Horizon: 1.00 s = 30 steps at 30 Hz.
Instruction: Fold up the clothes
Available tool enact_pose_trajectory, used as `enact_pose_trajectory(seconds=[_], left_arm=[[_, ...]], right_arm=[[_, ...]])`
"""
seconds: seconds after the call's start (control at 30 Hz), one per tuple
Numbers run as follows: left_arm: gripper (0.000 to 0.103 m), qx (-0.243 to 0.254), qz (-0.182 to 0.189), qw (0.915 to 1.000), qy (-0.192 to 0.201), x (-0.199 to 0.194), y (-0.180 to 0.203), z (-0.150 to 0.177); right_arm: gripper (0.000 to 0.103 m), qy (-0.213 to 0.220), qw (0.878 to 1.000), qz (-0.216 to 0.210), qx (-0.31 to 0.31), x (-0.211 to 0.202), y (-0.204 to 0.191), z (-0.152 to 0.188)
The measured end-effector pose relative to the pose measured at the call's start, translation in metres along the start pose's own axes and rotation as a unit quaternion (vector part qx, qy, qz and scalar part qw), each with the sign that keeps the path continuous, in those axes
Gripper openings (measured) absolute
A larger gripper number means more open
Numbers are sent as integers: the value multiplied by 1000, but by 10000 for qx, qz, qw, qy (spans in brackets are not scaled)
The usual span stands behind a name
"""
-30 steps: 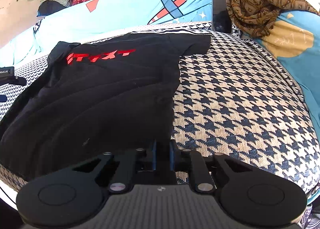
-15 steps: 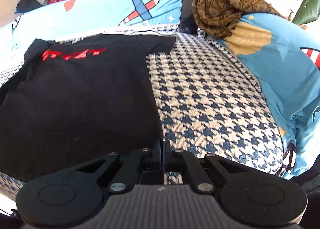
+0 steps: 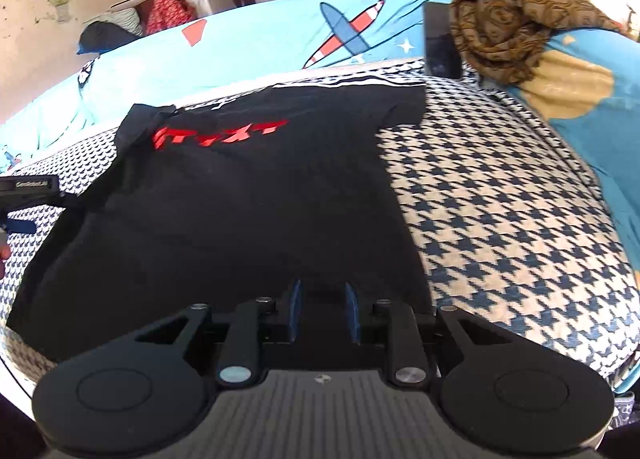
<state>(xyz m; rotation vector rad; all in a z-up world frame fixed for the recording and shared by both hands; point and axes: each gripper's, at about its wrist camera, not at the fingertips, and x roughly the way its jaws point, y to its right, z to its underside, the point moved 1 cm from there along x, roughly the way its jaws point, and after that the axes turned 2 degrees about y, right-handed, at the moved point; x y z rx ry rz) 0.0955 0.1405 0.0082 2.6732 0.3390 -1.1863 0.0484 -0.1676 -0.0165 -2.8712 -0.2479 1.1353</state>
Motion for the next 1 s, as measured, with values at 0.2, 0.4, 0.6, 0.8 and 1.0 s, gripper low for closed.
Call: enact_pose_trajectory(seconds=[0.2, 0.4, 0.6, 0.8, 1.0], left_arm=[[103, 195, -103, 9997, 115, 16, 12, -8], [103, 211, -168, 9993, 258, 29, 23, -24], [103, 277, -83, 9986, 441, 46, 38, -45], [103, 610, -85, 9966, 551, 73, 52, -62], [103, 654, 5, 9961, 599, 96, 53, -71]], right_arm=[[32, -6, 9990, -385, -220, 21, -22, -21], [35, -66, 9974, -658, -294, 47, -38, -45], [37, -85, 9963, -805, -292, 76, -52, -65], [38, -101, 9951, -946, -286, 104, -67, -84], [38, -66, 9945, -1029, -173, 122, -79, -98]])
